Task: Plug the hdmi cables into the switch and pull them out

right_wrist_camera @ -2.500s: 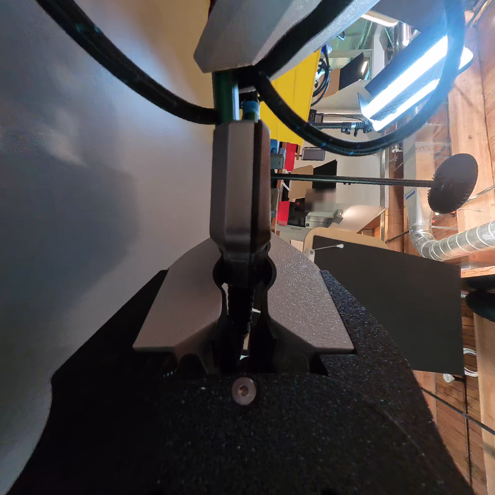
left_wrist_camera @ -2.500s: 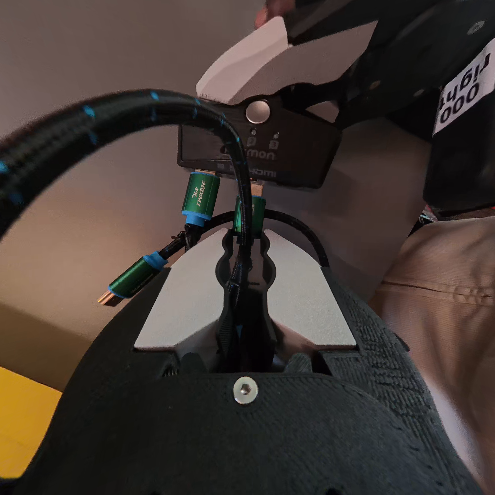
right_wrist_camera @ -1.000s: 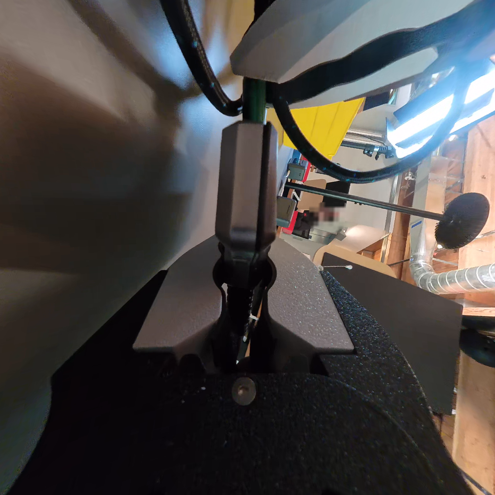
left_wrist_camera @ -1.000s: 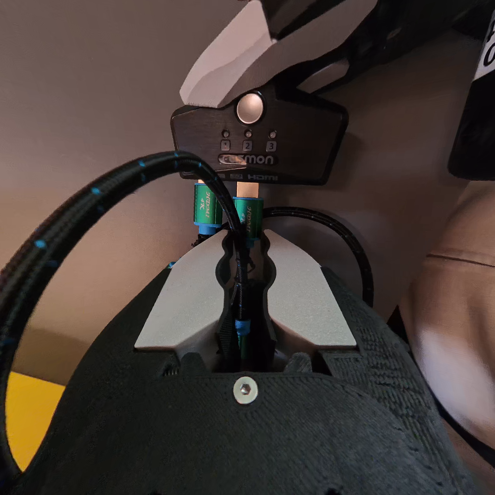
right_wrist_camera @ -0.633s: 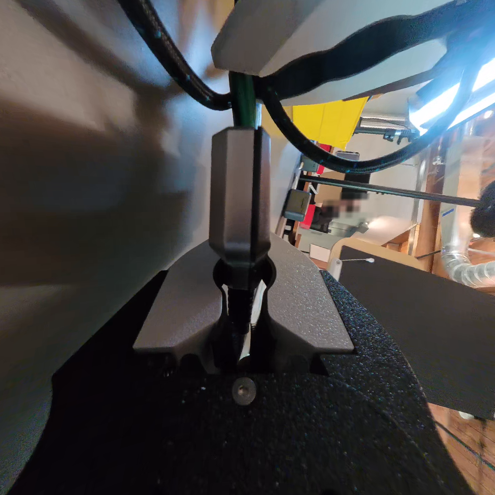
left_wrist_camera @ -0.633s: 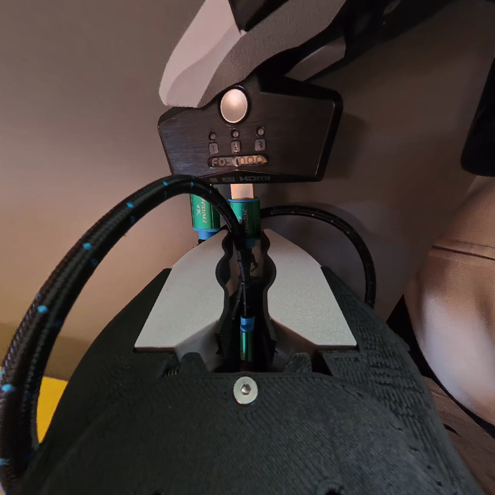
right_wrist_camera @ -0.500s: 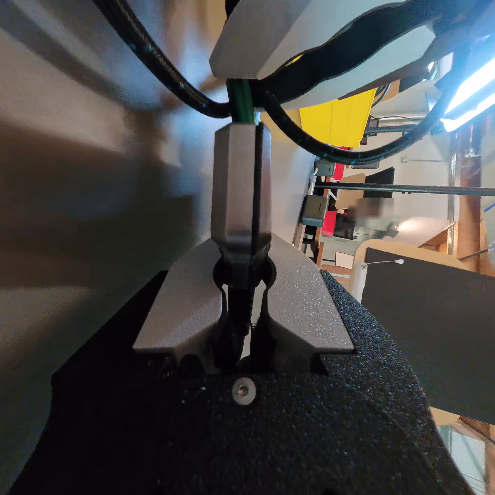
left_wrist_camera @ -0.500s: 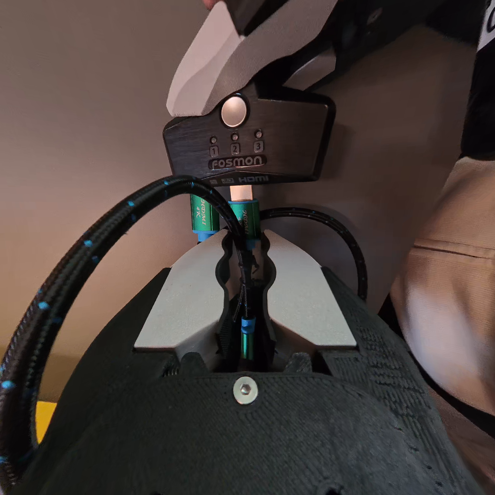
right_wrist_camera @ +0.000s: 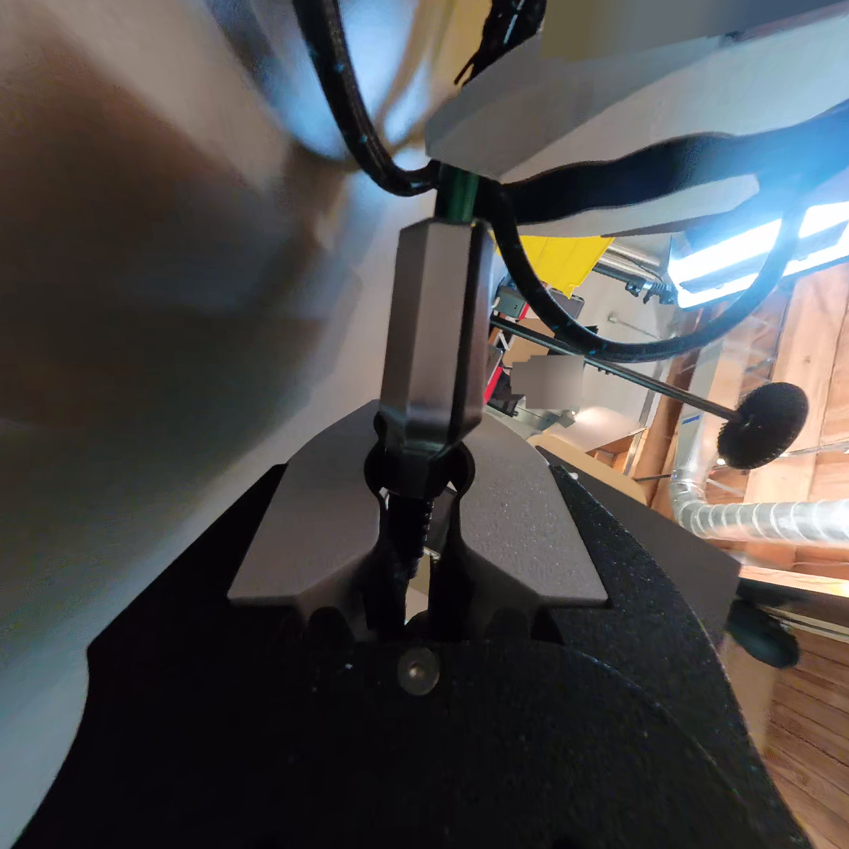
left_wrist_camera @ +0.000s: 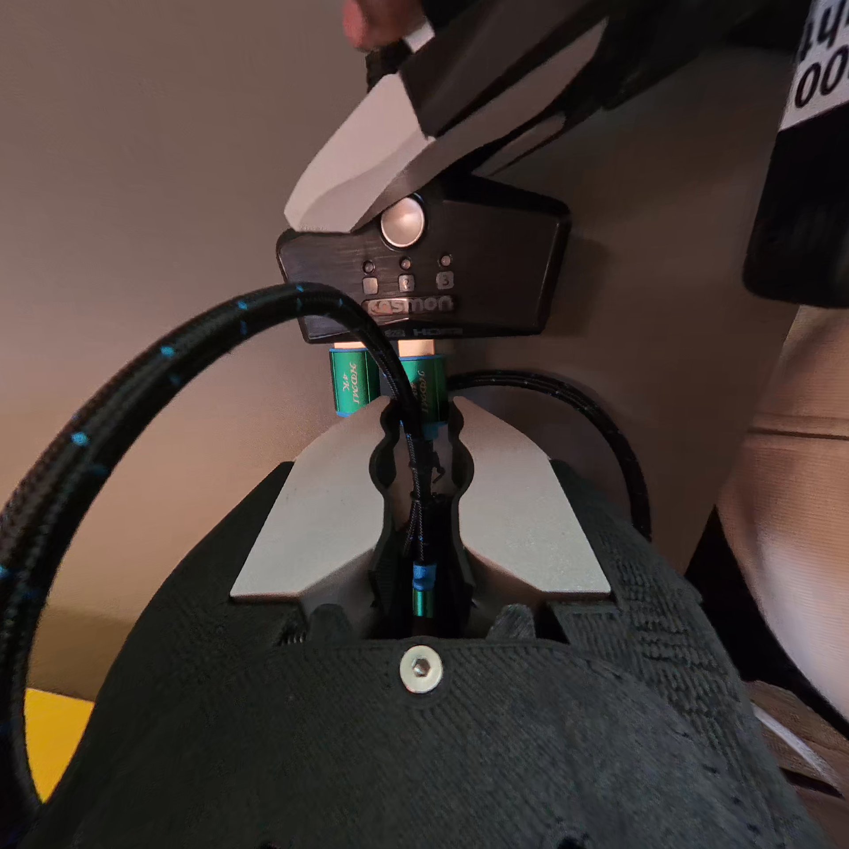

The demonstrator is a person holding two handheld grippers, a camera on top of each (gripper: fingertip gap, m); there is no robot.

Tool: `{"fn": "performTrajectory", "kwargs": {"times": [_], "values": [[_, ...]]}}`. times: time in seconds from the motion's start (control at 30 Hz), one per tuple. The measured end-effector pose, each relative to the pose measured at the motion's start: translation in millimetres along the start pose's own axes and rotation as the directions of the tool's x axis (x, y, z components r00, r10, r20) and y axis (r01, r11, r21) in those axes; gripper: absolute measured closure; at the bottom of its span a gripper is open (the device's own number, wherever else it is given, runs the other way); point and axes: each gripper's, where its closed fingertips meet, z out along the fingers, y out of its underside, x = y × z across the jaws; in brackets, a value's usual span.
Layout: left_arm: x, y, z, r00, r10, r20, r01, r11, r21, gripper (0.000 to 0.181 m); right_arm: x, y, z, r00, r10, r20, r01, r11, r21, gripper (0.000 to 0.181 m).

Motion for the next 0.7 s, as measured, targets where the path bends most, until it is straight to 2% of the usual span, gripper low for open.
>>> {"fn": "performTrajectory", "kwargs": {"times": [0.1,0.17,0.27,0.37,0.47,0.5,0.57,0.7], "values": [[-1.4,-3.0,2.2,0.998,-0.056,0.009,0.055,0.997,0.056,0.163,-1.1,0.7,1.2,0.999,0.046,0.020,-0.046,0.999,-0.009,0.160],[-0.6,-16.1,2.9,0.997,-0.080,0.008,0.079,0.987,0.143,0.164,-1.6,-7.3,2.0,0.994,0.104,0.025,-0.104,0.995,0.009,0.160],[-0.4,-10.7,-0.1,0.997,-0.073,0.003,0.072,0.994,0.084,0.163,-3.4,-14.0,3.8,0.992,0.127,0.011,-0.127,0.992,0.017,0.159],[-5.5,-18.2,-14.4,0.996,-0.066,0.057,0.058,0.990,0.130,0.161,10.2,-5.0,5.5,0.983,0.179,-0.046,-0.180,0.984,-0.011,0.158],[-6.5,-13.7,-33.0,0.992,-0.055,0.110,0.041,0.991,0.124,0.136,7.3,-4.0,5.3,0.991,0.128,-0.045,-0.128,0.992,-0.003,0.158],[-8.5,-6.9,-37.0,0.989,-0.022,0.148,0.006,0.994,0.106,0.135,4.5,-4.5,4.9,0.992,0.122,-0.039,-0.122,0.993,-0.001,0.158],[-3.6,6.2,-36.9,0.989,0.009,0.150,-0.022,0.996,0.083,0.143,3.1,-6.2,3.9,0.990,0.140,-0.034,-0.140,0.990,0.013,0.158],[10.1,21.8,-22.1,0.996,-0.072,0.054,0.068,0.995,0.075,0.157,7.3,-10.8,2.7,0.991,0.123,-0.058,-0.122,0.992,0.023,0.158]]}}
